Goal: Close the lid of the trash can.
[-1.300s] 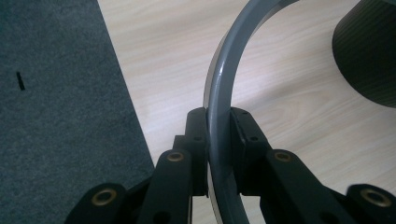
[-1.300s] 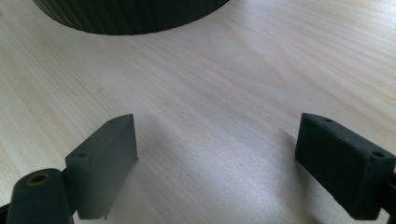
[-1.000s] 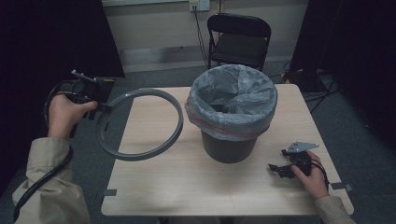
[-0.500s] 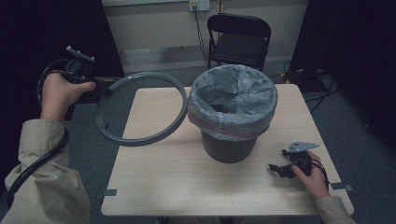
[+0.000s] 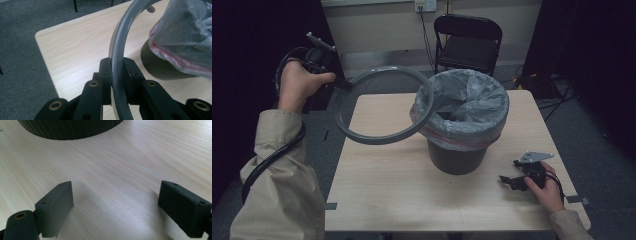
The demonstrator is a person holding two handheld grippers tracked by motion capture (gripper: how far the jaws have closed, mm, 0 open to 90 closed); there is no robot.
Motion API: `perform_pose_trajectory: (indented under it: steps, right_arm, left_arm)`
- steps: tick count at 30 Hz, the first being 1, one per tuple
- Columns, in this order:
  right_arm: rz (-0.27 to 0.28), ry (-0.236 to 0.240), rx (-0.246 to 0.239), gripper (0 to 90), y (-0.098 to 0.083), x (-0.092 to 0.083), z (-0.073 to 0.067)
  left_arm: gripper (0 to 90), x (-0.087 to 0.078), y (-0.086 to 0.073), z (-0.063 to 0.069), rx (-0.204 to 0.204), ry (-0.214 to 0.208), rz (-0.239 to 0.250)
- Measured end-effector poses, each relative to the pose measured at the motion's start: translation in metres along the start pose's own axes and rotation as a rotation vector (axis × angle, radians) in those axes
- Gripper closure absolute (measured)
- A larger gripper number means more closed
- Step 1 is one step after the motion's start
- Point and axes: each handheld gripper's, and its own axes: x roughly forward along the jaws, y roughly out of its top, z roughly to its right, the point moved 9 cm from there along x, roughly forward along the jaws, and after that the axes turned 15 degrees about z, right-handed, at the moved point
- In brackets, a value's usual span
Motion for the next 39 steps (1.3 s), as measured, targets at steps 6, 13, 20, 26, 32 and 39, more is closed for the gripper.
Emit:
perform_pose_trajectory:
  steps: [6,13,20,26,32,39]
  right_arm:
    - [-0.002,-0.004,-0.011,11.7,0.000,0.000,0.000]
    - [-0.006,-0.007,-0.016,11.7,0.000,0.000,-0.001]
    - [-0.006,-0.007,-0.016,11.6,0.000,0.000,-0.001]
    - [-0.006,-0.007,-0.018,11.6,0.000,0.000,-0.001]
    - [-0.006,-0.007,-0.017,11.6,-0.001,0.000,-0.001]
    - [-0.006,-0.007,-0.017,11.6,0.000,0.000,-0.001]
  left_arm:
    - [78.0,0.024,0.012,0.021,0.022,-0.031,-0.008]
    - [77.9,0.047,0.022,0.041,0.040,-0.061,-0.013]
    - [77.9,0.069,0.029,0.059,0.066,-0.084,-0.031]
    - [77.9,0.087,0.038,0.075,0.087,-0.098,-0.036]
    - [77.9,0.100,0.046,0.090,0.105,-0.110,-0.036]
    - [77.9,0.119,0.054,0.108,0.118,-0.125,-0.027]
